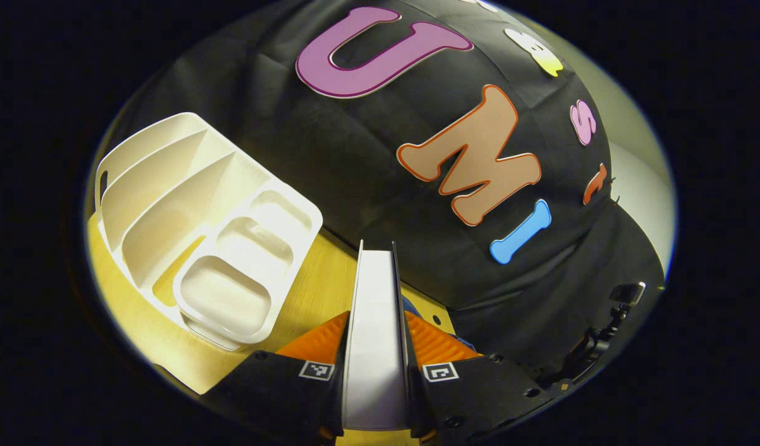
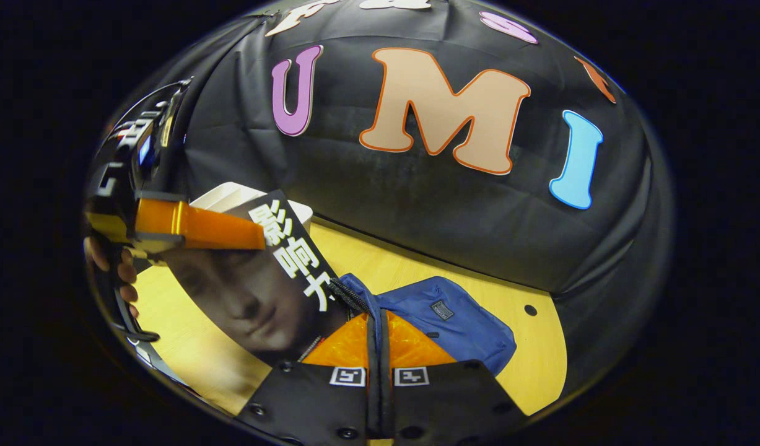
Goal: Open the schoolbag, grab two books from the bookshelf and put them into the schoolbag.
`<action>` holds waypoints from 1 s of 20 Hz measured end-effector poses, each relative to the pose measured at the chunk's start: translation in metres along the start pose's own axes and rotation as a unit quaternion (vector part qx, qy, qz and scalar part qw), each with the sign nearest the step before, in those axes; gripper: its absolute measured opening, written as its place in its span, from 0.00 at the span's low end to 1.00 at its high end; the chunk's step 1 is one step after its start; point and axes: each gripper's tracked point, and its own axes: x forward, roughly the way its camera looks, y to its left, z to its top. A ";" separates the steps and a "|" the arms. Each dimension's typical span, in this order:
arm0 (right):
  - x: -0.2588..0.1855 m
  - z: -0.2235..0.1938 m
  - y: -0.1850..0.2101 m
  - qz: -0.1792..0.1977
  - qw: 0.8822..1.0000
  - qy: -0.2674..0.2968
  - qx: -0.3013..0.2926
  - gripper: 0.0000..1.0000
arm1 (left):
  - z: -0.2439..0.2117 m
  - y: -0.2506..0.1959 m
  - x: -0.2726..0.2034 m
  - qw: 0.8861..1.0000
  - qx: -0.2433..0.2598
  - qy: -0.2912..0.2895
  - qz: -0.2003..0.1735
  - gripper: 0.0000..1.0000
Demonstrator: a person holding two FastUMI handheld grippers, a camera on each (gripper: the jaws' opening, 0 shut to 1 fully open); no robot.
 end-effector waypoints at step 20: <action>0.006 0.013 0.027 0.061 0.998 -0.007 -0.016 0.04 | -0.123 -0.010 0.036 0.997 -0.034 0.071 -0.004 0.42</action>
